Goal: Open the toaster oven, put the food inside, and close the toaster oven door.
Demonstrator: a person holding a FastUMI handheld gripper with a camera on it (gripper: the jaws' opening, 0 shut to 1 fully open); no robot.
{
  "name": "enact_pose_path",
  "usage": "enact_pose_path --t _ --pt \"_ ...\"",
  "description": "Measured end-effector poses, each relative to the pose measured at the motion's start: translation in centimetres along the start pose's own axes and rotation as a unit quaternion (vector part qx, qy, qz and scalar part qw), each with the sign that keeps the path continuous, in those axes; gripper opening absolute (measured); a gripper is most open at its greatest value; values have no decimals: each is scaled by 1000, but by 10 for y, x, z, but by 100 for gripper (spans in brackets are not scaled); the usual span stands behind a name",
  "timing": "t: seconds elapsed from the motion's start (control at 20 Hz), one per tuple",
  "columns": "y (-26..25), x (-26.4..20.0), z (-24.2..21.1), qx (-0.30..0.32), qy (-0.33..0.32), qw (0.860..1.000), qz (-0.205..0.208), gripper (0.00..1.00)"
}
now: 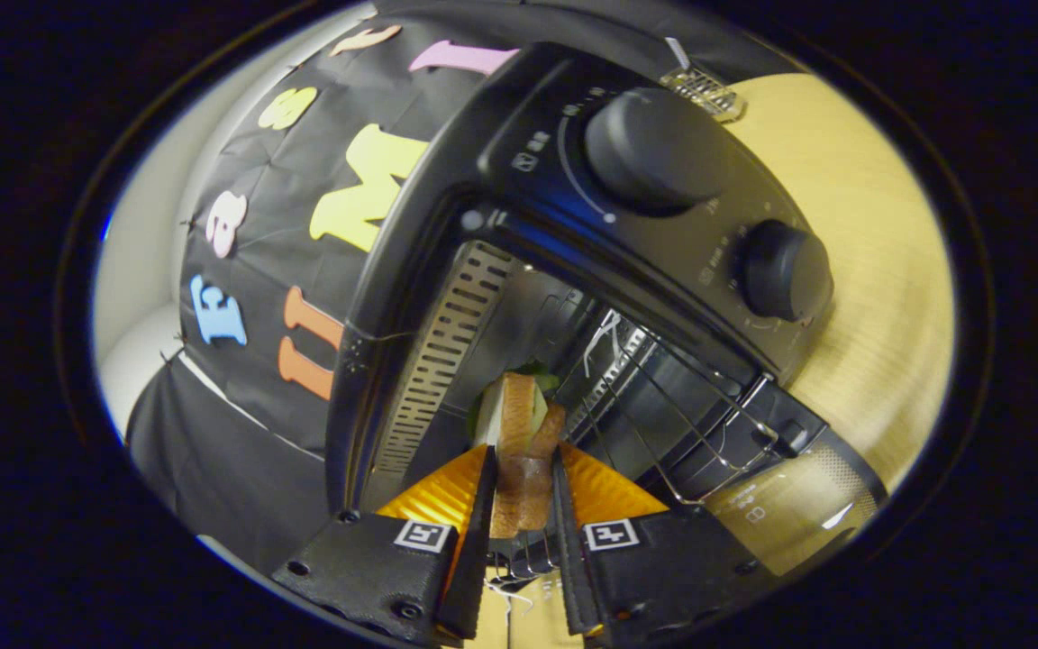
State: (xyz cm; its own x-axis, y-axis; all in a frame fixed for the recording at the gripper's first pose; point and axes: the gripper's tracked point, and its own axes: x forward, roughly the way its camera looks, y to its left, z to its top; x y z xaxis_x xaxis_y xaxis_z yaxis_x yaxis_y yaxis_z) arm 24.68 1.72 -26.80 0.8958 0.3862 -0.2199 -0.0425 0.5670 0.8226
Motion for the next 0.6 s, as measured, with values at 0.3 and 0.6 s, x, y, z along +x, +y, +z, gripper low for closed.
enact_pose_path --t 0.3,0.6 --pt "-17 -3 13 -298 -17 947 -121 90" --pt "-7 -31 14 -457 -42 878 -135 100"
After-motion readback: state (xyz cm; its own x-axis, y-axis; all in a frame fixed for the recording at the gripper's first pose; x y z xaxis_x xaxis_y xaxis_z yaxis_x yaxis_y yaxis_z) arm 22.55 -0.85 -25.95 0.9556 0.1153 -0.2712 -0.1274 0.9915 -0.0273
